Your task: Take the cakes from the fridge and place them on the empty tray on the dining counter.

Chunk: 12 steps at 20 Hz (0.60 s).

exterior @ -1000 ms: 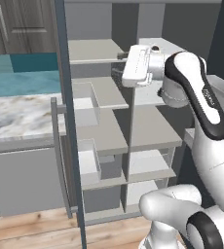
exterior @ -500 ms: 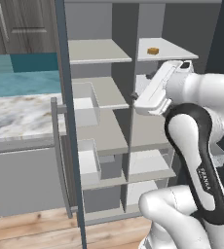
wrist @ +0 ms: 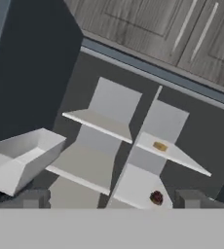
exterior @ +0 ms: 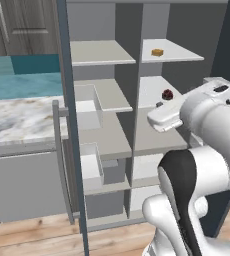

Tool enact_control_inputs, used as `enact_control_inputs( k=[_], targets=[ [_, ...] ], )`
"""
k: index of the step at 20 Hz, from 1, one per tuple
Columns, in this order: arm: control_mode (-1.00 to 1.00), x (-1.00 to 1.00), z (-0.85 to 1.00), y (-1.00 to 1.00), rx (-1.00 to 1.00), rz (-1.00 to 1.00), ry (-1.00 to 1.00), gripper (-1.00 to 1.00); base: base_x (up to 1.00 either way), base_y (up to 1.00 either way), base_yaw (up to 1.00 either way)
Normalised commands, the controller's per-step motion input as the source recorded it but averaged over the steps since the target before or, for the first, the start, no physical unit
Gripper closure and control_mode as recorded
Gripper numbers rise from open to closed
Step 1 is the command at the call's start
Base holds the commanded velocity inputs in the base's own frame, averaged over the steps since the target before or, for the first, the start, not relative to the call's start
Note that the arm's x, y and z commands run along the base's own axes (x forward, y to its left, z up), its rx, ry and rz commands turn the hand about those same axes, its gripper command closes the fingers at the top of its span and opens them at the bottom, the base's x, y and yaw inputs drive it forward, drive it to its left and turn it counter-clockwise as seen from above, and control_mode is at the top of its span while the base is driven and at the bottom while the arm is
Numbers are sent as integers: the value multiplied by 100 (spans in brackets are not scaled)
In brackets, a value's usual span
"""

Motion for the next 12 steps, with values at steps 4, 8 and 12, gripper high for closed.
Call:
enact_control_inputs(
  k=[4,8,12],
  targets=[
    [-100,-46,51,-94,5,-35,0,-100,0,0,0],
    [-100,-13,31,-64,16,-10,0,-100,0,0,0],
    [-100,24,-28,-5,19,11,9,-100,0,0,0]
  ],
)
